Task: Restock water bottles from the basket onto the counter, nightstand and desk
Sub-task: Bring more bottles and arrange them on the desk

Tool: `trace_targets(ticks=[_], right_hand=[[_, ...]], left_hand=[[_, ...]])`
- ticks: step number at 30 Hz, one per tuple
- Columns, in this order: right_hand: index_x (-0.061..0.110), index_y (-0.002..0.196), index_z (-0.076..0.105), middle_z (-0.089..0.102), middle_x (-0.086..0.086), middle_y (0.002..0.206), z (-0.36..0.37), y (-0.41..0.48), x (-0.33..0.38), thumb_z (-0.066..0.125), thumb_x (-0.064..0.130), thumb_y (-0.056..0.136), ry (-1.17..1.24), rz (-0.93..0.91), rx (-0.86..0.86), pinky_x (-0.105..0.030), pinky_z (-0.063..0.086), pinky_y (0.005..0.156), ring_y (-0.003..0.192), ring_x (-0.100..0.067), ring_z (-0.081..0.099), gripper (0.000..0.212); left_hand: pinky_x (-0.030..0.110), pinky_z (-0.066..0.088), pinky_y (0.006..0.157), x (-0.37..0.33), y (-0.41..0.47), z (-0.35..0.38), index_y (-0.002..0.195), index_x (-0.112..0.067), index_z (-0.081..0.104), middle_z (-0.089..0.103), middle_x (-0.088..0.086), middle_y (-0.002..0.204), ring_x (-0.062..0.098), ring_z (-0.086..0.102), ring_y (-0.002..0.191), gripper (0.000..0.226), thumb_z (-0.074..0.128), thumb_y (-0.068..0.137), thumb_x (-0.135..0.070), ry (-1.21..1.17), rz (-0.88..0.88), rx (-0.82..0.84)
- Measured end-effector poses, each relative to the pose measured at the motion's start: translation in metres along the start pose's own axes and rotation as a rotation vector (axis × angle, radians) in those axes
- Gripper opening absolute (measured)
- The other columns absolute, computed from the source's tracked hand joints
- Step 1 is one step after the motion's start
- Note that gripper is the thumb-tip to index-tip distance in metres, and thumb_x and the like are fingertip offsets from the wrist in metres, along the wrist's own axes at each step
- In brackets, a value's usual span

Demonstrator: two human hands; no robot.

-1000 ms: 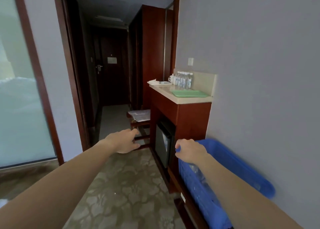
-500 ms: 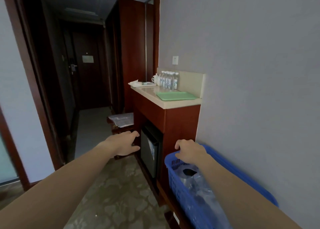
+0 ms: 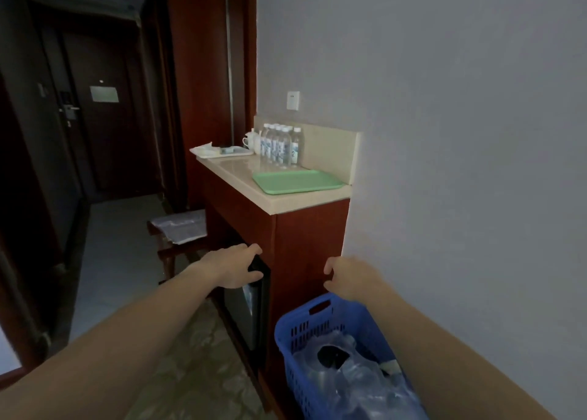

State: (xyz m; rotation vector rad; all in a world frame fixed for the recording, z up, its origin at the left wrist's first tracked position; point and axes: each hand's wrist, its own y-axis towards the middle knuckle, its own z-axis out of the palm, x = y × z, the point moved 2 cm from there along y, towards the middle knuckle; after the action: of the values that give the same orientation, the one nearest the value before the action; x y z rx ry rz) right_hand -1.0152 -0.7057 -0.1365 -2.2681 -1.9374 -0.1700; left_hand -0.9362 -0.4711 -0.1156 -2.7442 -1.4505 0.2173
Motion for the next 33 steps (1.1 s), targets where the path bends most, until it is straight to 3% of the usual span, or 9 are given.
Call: trace_targets(ticks=[7, 12, 15, 21, 28, 33], right_hand=[[0.011, 0.115, 0.055, 0.06, -0.009, 0.11, 0.027, 0.047, -0.049, 0.05, 0.023, 0.096, -0.005, 0.129, 0.102, -0.038, 0.05, 0.08, 0.099, -0.028, 0.059, 0.023], [0.017, 0.124, 0.054, 0.058, -0.009, 0.122, 0.034, 0.074, -0.083, 0.05, 0.027, 0.095, 0.009, 0.331, 0.093, -0.039, 0.049, 0.088, 0.106, -0.03, 0.058, 0.03], [0.021, 0.127, 0.053, 0.057, -0.009, 0.126, 0.035, 0.089, -0.096, 0.051, 0.031, 0.095, 0.028, 0.442, 0.077, -0.036, 0.047, 0.084, 0.109, -0.031, 0.058, 0.033], [0.023, 0.129, 0.05, 0.055, -0.009, 0.13, 0.049, 0.098, -0.112, 0.051, 0.033, 0.097, 0.086, 0.611, 0.086, -0.04, 0.047, 0.092, 0.113, -0.031, 0.055, 0.034], [0.025, 0.123, 0.055, 0.058, -0.009, 0.127, 0.116, 0.058, -0.133, 0.055, 0.033, 0.093, 0.19, 0.849, 0.178, -0.043, 0.047, 0.093, 0.115, -0.031, 0.055, 0.031], [0.026, 0.124, 0.055, 0.056, -0.01, 0.131, 0.175, 0.029, -0.149, 0.057, 0.037, 0.09, 0.255, 0.975, 0.279, -0.043, 0.045, 0.095, 0.119, -0.032, 0.055, 0.036]], left_hand=[[0.041, 0.046, 0.099, -0.006, 0.098, 0.024, 0.148, -0.023, 0.025, 0.043, 0.005, 0.14, 0.022, 0.047, 0.124, 0.064, 0.048, 0.096, -0.052, 0.002, 0.137, 0.106], [0.035, 0.045, 0.095, -0.023, 0.173, 0.035, 0.149, -0.023, 0.026, 0.046, 0.005, 0.136, 0.02, 0.049, 0.121, 0.064, 0.048, 0.096, -0.052, 0.021, 0.295, 0.156], [0.041, 0.045, 0.099, -0.035, 0.216, 0.035, 0.147, -0.024, 0.029, 0.046, 0.005, 0.137, 0.022, 0.049, 0.122, 0.063, 0.05, 0.095, -0.052, 0.033, 0.381, 0.164], [0.045, 0.043, 0.102, -0.063, 0.275, 0.053, 0.146, -0.021, 0.031, 0.046, 0.007, 0.141, 0.024, 0.048, 0.129, 0.061, 0.052, 0.095, -0.048, 0.069, 0.543, 0.228], [0.04, 0.043, 0.102, -0.094, 0.292, 0.136, 0.15, -0.018, 0.026, 0.041, 0.008, 0.148, 0.025, 0.047, 0.129, 0.064, 0.051, 0.097, -0.045, 0.118, 0.735, 0.462], [0.039, 0.046, 0.096, -0.115, 0.295, 0.205, 0.146, -0.016, 0.031, 0.046, 0.01, 0.14, 0.026, 0.052, 0.12, 0.059, 0.05, 0.098, -0.044, 0.184, 0.809, 0.621]])
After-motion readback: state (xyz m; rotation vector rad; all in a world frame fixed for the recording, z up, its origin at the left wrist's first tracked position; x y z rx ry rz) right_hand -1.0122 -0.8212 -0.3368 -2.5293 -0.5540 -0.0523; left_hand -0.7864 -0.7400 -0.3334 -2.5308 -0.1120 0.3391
